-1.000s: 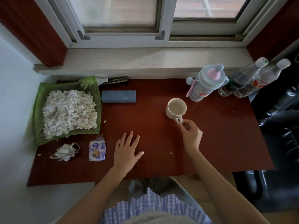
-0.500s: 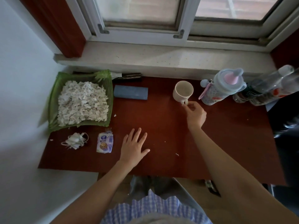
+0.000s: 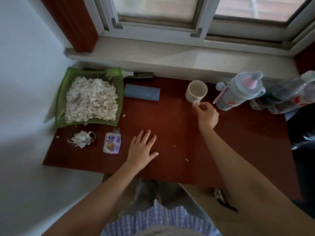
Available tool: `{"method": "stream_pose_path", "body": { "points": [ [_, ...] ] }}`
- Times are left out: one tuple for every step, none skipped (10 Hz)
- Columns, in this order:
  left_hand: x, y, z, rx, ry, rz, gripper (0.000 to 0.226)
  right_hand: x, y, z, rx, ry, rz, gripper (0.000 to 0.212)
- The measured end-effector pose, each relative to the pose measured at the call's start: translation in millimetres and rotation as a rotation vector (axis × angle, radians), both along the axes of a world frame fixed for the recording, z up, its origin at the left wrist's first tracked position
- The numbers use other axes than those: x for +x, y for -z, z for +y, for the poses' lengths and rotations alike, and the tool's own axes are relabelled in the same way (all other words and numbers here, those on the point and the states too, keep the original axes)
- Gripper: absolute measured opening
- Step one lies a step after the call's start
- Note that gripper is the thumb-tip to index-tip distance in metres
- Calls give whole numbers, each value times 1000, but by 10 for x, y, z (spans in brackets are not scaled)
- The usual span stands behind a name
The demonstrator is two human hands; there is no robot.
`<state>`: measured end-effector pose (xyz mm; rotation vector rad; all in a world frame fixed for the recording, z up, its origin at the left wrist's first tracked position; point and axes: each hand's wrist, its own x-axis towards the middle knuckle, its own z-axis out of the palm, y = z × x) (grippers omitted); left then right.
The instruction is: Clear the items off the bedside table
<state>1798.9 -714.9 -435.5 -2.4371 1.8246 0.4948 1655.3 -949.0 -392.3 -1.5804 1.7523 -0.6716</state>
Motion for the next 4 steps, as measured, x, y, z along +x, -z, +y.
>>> {"method": "stream_pose_path", "body": {
  "points": [
    [2, -13, -8, 19, 0, -5, 71, 15, -16, 6, 8, -7, -3, 23],
    [-2, -21, -1, 32, 6, -8, 71, 10, -44, 25, 10, -18, 3, 24],
    [4, -29, -3, 13, 6, -2, 71, -1, -39, 15, 22, -48, 4, 27],
    [-4, -65, -13, 16, -5, 11, 71, -30, -69, 61, 46, -78, -9, 38]
  ]
}}
